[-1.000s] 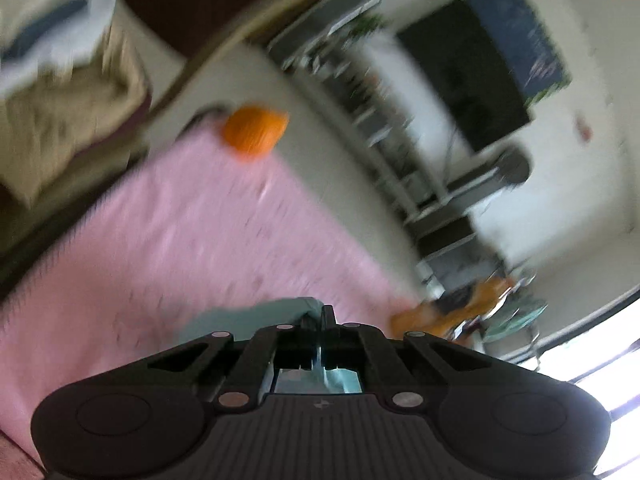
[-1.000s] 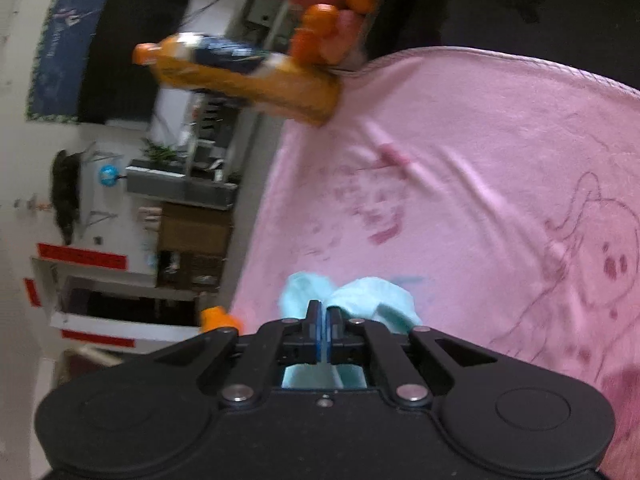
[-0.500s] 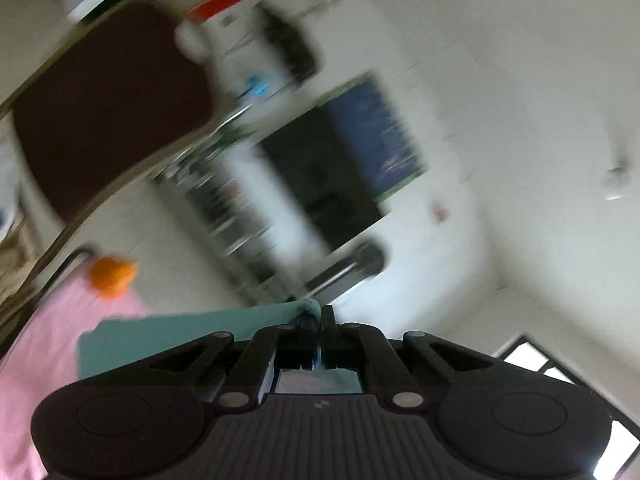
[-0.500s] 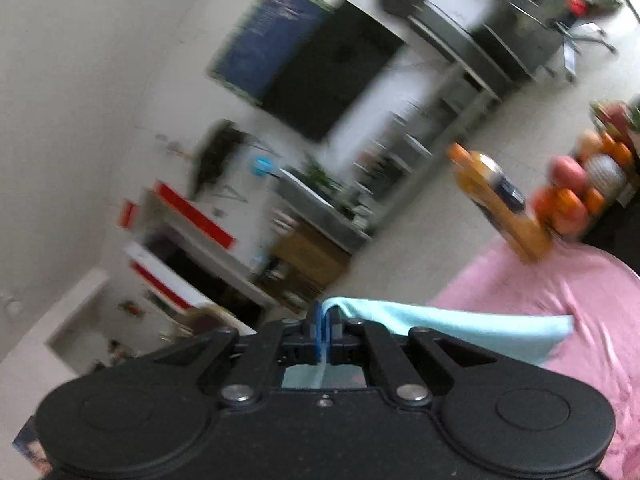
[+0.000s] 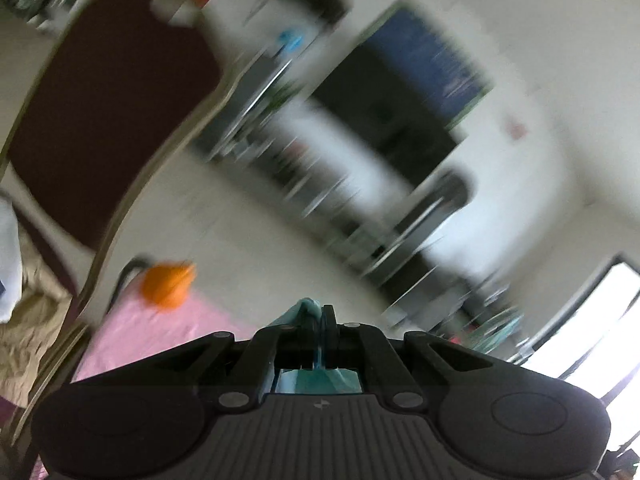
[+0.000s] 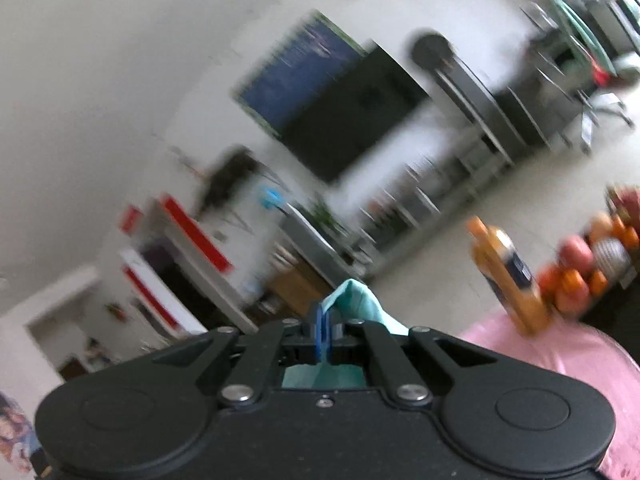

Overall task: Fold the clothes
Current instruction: 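Lift the shirt high with both tools to hang it up, then lower the shirt flat onto the pink towel with both tools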

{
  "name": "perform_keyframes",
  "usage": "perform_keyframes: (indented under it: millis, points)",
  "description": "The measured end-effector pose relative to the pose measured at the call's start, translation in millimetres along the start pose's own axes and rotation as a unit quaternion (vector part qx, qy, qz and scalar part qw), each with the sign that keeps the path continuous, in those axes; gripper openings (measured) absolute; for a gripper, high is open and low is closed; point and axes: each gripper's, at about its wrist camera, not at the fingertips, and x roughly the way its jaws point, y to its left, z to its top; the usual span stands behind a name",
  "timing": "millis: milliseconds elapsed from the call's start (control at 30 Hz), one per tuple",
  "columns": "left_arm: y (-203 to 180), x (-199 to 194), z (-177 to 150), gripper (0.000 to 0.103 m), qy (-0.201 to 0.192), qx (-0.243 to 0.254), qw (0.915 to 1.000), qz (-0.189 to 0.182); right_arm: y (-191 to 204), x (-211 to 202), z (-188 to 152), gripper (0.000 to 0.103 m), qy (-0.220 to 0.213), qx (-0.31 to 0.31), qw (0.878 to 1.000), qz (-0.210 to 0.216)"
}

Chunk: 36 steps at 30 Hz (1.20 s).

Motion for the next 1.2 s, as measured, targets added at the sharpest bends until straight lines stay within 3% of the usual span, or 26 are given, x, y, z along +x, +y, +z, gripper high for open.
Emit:
perform_keyframes:
  millis: [100, 200, 300, 367, 467, 633, 733, 833, 900, 967, 1033, 1200]
  points:
    - [-1, 39, 19, 0.0, 0.005, -0.001, 0.9997, 0.023, -9, 48, 4, 0.002, 0.012, 0.011, 1.0, -0.026]
    - [-14, 16, 42, 0.0, -0.061, 0.026, 0.9974, -0.029, -19, 96, 8, 0.002, 0.025, 0.023, 0.998, -0.052]
    - [-21, -19, 37, 0.0, -0.119, 0.057, 0.9891, -0.065, 1, 74, 25, 0.002, -0.025, -0.035, 0.999, -0.019]
    - [-18, -34, 19, 0.0, -0.12, 0.068, 0.9876, -0.075, 6, 51, 21, 0.002, -0.041, -0.071, 0.996, -0.017]
    - [0, -30, -27, 0.0, -0.089, 0.077, 0.9917, -0.05, -6, 31, -10, 0.002, -0.028, -0.109, 0.993, -0.046]
    - [73, 21, -119, 0.0, 0.012, 0.046, 0.9972, 0.058, -63, 29, -95, 0.002, 0.041, -0.103, 0.986, -0.122]
    - [118, 52, -167, 0.0, 0.076, 0.025, 0.9886, 0.127, -108, 39, -147, 0.002, 0.109, -0.053, 0.977, -0.175]
    - [157, 76, -205, 0.0, 0.135, 0.002, 0.9745, 0.179, -153, 50, -199, 0.002, 0.176, -0.002, 0.958, -0.226]
    - [171, 77, -217, 0.0, 0.155, 0.001, 0.9683, 0.196, -184, 56, -234, 0.002, 0.22, 0.032, 0.94, -0.258]
    - [169, 78, -218, 0.0, 0.161, 0.014, 0.9653, 0.205, -191, 55, -250, 0.002, 0.241, 0.024, 0.93, -0.276]
    - [162, 71, -219, 0.0, 0.159, 0.026, 0.9656, 0.204, -194, 54, -255, 0.002, 0.248, 0.018, 0.926, -0.284]
    - [138, 49, -213, 0.0, 0.148, 0.033, 0.971, 0.185, -177, 44, -240, 0.002, 0.233, 0.005, 0.93, -0.283]
